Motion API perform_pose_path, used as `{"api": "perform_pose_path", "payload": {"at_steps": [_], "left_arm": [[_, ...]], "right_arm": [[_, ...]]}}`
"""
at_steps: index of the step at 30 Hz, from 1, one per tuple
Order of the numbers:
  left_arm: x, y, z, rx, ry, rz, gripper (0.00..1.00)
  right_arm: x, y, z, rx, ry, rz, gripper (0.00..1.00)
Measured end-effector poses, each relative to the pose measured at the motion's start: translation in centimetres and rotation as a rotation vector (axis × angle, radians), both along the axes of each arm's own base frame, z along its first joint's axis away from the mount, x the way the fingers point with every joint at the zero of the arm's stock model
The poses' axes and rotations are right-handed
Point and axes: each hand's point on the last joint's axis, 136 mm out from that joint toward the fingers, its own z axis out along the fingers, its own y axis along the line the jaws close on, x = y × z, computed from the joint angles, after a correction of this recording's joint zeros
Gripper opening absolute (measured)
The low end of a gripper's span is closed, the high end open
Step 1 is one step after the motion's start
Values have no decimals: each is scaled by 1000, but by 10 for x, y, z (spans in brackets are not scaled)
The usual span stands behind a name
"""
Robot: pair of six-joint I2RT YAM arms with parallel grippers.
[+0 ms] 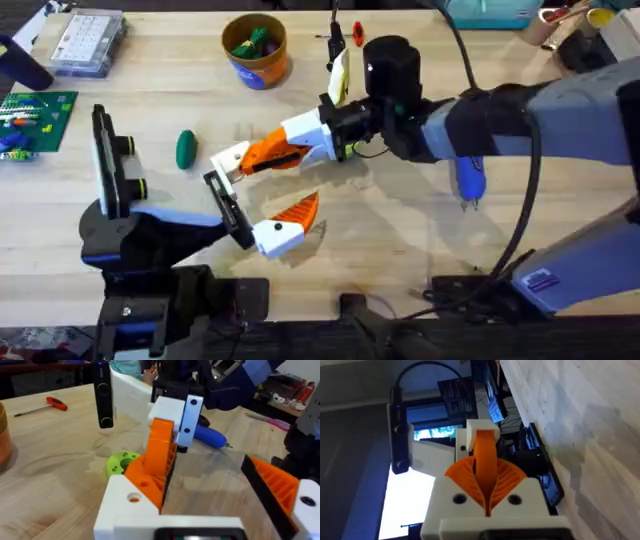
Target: Pick up the gripper from the table and insert it into the empty holder that is missing its gripper. Then pick up a screw, insert it into the mounting hole, and use the screwdriver to tighten it. Finally, clean up the table by picking up the vegetable and placing it into the bucket.
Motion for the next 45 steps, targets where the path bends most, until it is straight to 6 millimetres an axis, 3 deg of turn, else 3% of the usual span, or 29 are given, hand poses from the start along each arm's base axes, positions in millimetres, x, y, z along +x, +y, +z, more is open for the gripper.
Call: {"api": "perform_pose_path", "payload": {"at_steps": [11, 16, 38, 39, 40, 42, 43, 45], "left_arm": [[0, 1, 0, -4, 5, 3, 990], [-1, 1, 0, -9, 13, -4, 990], [-1, 1, 0, -15, 23, -3, 990], [-1, 1, 0, -15, 23, -3, 990], [-1, 1, 0, -15, 22, -4, 990], [-3, 0, 0, -12, 15, -16, 990], [-3, 0, 0, -11, 14, -17, 990], [-4, -1, 0, -12, 15, -21, 990]], "right_arm": [[10, 9, 0, -7, 6, 3, 15], [-2, 23, -1, -22, 16, 39, 16], [-2, 24, -2, -32, 29, 39, 13], [-2, 24, -2, -33, 30, 39, 42], [-2, 24, -2, -34, 31, 37, 139], [-4, 26, -7, -45, 32, 38, 426], [-6, 27, -9, -51, 40, 42, 503], [-10, 29, -11, -49, 38, 60, 543]]}}
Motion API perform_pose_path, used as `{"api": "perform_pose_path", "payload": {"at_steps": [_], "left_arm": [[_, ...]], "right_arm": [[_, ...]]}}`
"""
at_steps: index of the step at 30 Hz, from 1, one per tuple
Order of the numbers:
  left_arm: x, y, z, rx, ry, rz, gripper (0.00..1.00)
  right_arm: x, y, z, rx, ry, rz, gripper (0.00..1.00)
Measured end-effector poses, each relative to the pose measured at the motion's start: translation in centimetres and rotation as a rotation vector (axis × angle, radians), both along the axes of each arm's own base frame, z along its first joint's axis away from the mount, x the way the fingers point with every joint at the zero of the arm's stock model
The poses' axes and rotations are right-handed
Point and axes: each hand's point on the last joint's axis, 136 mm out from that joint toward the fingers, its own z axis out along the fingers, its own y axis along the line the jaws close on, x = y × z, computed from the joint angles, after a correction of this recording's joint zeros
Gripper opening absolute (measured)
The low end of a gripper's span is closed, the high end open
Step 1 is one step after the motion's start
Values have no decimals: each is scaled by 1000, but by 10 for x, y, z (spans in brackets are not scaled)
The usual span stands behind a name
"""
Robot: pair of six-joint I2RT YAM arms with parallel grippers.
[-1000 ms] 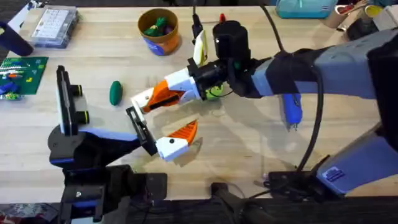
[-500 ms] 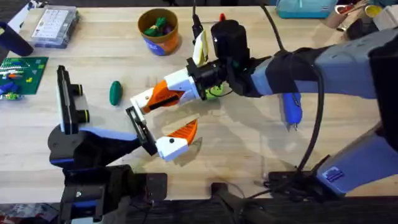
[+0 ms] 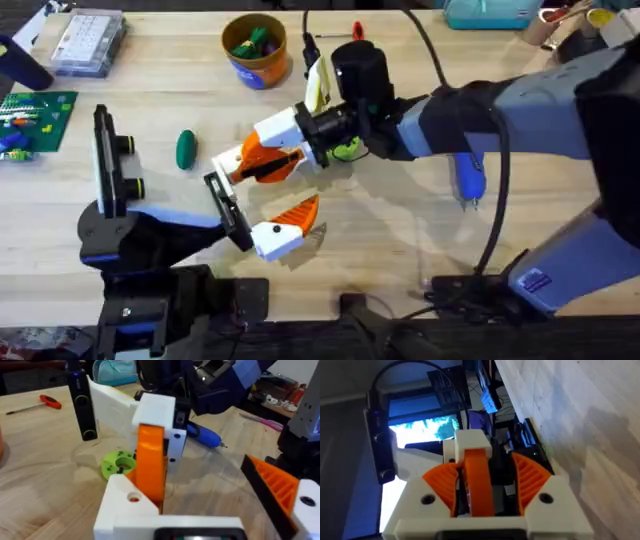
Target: Pick up the gripper from the table and insert it into the empty holder that is missing its gripper. Then pick up a screw, insert it into the mounting hole, and use the screwdriver to tighten it. Finally, clean up the table by picking up the vegetable and placing it into the bucket.
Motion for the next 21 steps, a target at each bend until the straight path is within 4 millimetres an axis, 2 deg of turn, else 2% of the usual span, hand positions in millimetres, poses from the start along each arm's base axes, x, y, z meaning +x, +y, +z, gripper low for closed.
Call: {"api": "perform_pose_path", "payload": {"at_steps": [9, 13, 15, 21], "left_arm": [[-3, -2, 0, 8, -19, -23, 990], [-5, -4, 1, 17, -37, -35, 990], [-6, -4, 1, 20, -46, -41, 990], [-8, -6, 1, 26, -64, -52, 990]], "right_arm": [[-4, -3, 0, 9, 7, 28, 640], [-3, -8, -4, 7, 29, 42, 808], [-3, -11, -6, 9, 34, 50, 929], [-5, -15, -7, 22, 23, 65, 986]]}}
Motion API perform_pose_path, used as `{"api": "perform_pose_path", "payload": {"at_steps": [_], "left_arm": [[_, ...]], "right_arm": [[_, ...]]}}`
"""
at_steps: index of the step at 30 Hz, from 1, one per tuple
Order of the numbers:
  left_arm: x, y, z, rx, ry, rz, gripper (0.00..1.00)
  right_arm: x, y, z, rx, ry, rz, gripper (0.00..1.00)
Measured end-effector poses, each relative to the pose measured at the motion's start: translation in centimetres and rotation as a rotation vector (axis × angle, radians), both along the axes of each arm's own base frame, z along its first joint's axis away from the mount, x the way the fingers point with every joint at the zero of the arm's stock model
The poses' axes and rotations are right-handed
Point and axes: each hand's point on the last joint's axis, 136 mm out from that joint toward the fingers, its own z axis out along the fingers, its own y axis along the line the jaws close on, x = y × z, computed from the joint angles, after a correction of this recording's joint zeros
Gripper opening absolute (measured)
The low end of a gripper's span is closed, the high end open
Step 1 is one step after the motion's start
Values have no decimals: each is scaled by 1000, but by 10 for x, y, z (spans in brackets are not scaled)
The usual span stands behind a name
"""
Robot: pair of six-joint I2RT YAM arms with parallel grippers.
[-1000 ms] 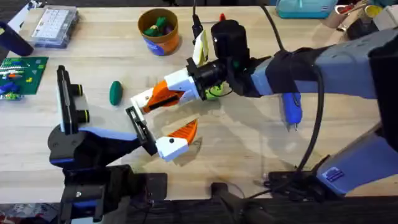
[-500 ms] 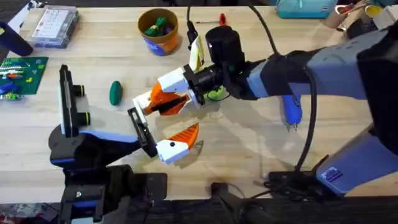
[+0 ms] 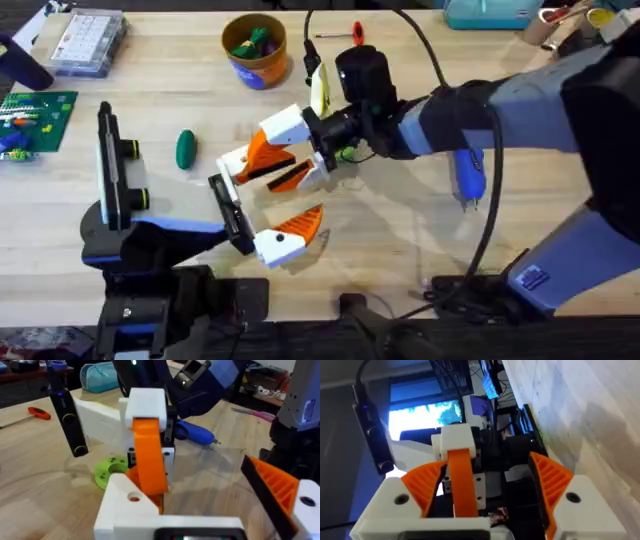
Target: Pick up the gripper from the table and insert it into the empty holder that is missing its gripper. Then pick up a screw, insert it into the mounting hole, and use the screwdriver to tighten it. Finally, clean up the table by picking up the vegetable and placing it into the bucket.
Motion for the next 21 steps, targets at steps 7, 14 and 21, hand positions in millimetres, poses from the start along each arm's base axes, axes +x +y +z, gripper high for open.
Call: {"api": "perform_pose_path", "payload": {"at_steps": [7, 14, 21], "left_arm": [[-14, -9, 1, -5, -4, -90, 990], [-17, -10, 1, -7, -3, -109, 990], [-14, -9, 1, -3, -12, -87, 990]], "right_arm": [[13, -15, -1, -18, -17, -90, 994], [16, -28, -6, -17, -34, -121, 995], [15, -27, 0, 21, -86, -104, 995]]}}
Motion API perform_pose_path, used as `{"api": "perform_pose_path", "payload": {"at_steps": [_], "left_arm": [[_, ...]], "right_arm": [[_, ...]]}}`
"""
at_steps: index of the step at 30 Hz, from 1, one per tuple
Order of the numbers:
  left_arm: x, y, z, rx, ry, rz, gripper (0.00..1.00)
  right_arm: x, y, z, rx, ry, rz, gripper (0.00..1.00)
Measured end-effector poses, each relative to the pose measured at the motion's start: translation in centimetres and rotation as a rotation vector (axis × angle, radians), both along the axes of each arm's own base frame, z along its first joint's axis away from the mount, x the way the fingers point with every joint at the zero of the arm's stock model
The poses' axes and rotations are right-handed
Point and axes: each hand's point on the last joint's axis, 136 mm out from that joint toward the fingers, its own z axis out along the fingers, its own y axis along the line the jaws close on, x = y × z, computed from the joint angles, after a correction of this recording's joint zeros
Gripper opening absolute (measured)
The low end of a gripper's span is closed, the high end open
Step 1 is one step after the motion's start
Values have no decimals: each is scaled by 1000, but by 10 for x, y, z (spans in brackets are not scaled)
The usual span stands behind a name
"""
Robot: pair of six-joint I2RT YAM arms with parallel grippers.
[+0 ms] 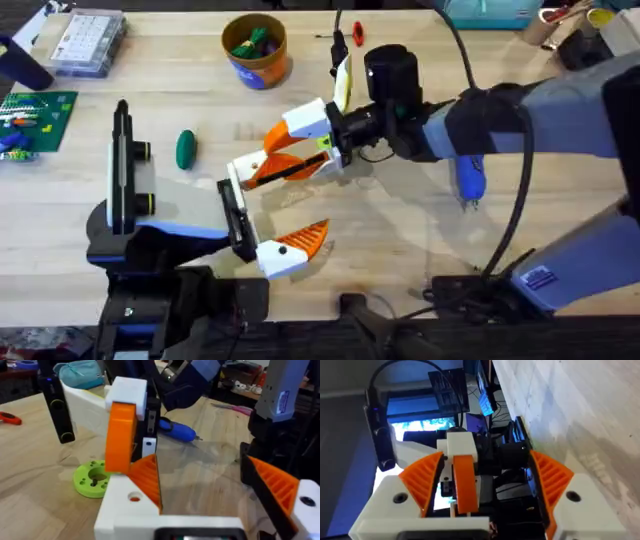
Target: Pick up the gripper from the table and insert it into the empty holder that is missing its gripper. Then pick up a screw, insert it into the mounting hole, and use the screwdriver to tighten it. Finally, clean up the table by picking up the vegetable and placing it into the bucket.
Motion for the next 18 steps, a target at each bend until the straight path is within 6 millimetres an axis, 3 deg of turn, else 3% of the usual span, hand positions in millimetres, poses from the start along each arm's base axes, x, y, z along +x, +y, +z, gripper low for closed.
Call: {"api": "perform_pose_path", "payload": {"at_steps": [10, 18], "left_arm": [[22, 10, 1, 17, -27, 139, 990], [27, 13, 2, 20, -32, 172, 990]], "right_arm": [[-1, -7, 11, 48, -56, 30, 995], [-4, -8, 13, 74, -100, 55, 995]]}}
